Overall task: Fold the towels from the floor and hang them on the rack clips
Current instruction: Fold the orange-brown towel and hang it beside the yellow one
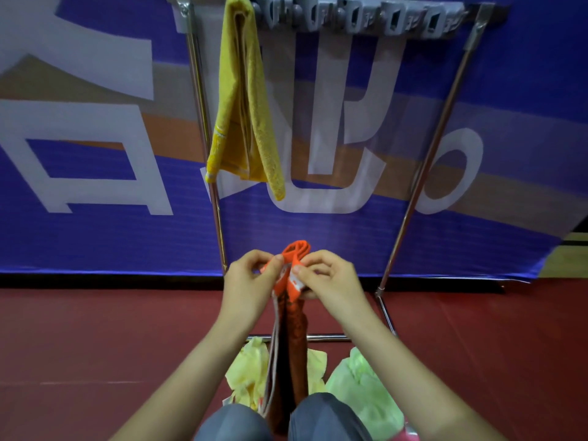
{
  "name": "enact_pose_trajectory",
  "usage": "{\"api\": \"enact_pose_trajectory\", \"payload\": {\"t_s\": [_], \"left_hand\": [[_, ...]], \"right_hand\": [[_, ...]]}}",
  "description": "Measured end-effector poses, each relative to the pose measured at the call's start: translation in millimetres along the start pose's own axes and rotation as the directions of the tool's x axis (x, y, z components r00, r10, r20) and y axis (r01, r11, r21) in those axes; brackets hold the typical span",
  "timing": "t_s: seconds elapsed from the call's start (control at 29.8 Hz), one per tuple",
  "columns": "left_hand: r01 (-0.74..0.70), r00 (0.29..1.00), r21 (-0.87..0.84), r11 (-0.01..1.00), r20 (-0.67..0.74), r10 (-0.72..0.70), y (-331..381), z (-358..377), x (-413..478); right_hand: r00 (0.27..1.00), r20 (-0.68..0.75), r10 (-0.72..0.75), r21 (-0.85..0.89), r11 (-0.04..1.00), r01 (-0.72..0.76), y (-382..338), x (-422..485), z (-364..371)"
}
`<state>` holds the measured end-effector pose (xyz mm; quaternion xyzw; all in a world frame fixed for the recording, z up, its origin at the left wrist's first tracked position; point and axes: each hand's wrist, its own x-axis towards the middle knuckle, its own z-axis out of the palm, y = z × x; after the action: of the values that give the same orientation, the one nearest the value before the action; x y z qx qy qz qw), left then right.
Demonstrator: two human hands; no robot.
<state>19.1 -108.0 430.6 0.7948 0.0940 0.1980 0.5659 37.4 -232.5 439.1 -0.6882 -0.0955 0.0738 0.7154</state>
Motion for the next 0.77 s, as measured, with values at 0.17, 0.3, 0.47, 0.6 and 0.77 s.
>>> {"api": "enact_pose_trajectory", "payload": {"t_s": [0.17, 0.3, 0.47, 0.6, 0.77], "left_hand": [[0.087, 0.994, -0.093, 0.992, 0.068, -0.081, 1, -1, -7], [0.101, 0.979, -0.034, 0.994, 0.181, -0.094, 2, -6, -7], [0.046, 0.953, -0.096, 0.994, 0.302, -0.015, 7, -16, -5], [0.004, 0.935, -0.069, 0.998, 0.353, 0.021, 11, -24, -5], [-0.05, 0.903, -0.05, 0.997, 0.424, 0.067, 15, -31, -5]], "right_hand": [[0.989, 0.145, 0.024, 0.098, 0.994, -0.039, 3, -7, 1], [0.955, 0.276, 0.112, 0.127, 0.98, -0.151, 3, -8, -5], [0.95, 0.3, 0.092, 0.194, 0.969, -0.155, 6, -9, -17], [0.992, 0.065, -0.113, 0.012, 0.994, 0.112, 13, -5, -30], [0.981, 0.161, -0.106, -0.171, 0.976, 0.133, 15, 0, -34]]}}
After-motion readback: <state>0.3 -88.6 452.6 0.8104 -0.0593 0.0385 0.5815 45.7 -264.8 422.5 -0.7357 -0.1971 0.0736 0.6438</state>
